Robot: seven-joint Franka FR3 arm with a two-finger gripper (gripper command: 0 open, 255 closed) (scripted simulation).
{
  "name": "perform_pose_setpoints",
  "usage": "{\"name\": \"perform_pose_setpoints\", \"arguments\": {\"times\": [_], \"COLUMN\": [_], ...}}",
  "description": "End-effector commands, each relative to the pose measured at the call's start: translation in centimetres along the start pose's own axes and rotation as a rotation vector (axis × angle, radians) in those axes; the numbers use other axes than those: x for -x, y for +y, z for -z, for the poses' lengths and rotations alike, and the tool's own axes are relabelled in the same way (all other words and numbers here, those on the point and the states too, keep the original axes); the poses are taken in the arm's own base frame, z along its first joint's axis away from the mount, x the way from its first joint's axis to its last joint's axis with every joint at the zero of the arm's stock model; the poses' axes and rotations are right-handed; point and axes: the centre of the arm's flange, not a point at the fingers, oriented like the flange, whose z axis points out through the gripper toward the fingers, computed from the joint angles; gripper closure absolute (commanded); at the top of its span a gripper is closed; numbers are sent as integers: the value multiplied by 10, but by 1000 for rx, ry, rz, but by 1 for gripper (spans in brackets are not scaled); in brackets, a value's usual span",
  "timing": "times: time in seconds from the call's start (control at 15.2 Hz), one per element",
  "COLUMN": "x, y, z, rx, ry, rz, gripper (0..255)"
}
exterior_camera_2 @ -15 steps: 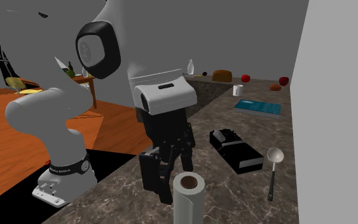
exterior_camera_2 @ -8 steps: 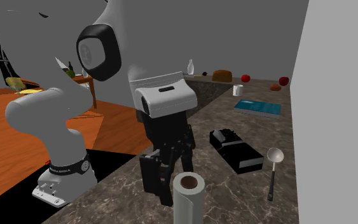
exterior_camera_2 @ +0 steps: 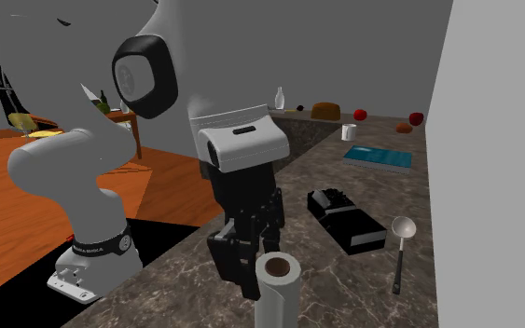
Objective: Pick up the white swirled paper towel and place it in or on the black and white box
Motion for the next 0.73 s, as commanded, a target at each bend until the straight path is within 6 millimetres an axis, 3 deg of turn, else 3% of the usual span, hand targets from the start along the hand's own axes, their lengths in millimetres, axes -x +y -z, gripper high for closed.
{"name": "perform_pose_setpoints", "arguments": {"times": [0.0,0.66], "x": [0,-9], "y": [0,0], "z": [0,46], "rx": [0,0], "ry": [-1,-1], "rz": [0,0], "gripper": [255,255]}}
